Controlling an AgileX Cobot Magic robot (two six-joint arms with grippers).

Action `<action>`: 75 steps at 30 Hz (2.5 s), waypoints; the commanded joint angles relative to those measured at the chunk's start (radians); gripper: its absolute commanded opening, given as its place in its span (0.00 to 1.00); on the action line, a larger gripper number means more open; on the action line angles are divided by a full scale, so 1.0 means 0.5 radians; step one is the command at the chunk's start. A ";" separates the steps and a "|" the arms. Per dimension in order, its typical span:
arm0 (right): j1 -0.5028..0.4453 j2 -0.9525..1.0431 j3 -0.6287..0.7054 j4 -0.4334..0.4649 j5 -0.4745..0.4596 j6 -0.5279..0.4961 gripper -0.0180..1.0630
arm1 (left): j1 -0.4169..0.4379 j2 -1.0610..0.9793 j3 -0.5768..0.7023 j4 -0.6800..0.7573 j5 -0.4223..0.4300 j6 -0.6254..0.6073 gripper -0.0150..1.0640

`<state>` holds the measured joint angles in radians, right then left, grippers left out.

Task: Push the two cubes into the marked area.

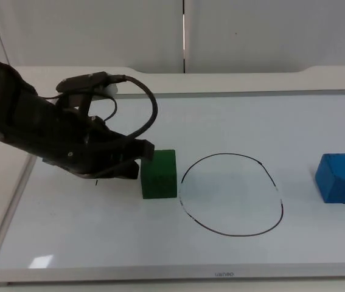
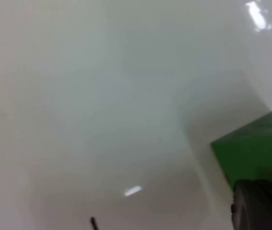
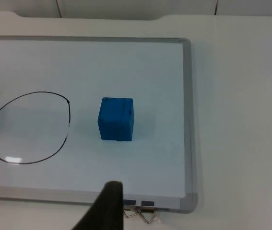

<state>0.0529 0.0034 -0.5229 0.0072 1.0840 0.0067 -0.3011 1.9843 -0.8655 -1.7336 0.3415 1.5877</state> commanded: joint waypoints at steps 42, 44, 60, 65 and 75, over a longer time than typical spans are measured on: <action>0.003 -0.007 0.014 -0.003 -0.013 0.002 0.99 | -0.122 0.120 -0.120 -0.022 0.056 -0.035 0.01; 0.003 -0.007 0.014 -0.003 -0.013 0.002 0.99 | -0.122 0.120 -0.120 -0.022 0.059 -0.047 0.01; 0.003 -0.007 0.014 -0.003 -0.013 0.002 0.99 | -0.122 0.120 -0.108 -0.022 0.161 -0.108 0.01; 0.003 -0.007 0.014 -0.003 -0.013 0.002 0.99 | -0.131 0.120 -0.095 -0.022 0.225 -0.123 0.01; 0.003 -0.007 0.014 -0.003 -0.013 0.002 0.99 | -0.193 0.120 -0.095 -0.022 0.211 -0.131 0.01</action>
<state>0.0529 0.0034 -0.5229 0.0072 1.0840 0.0063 -0.3910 2.0459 -0.9171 -1.7350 0.4436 1.5275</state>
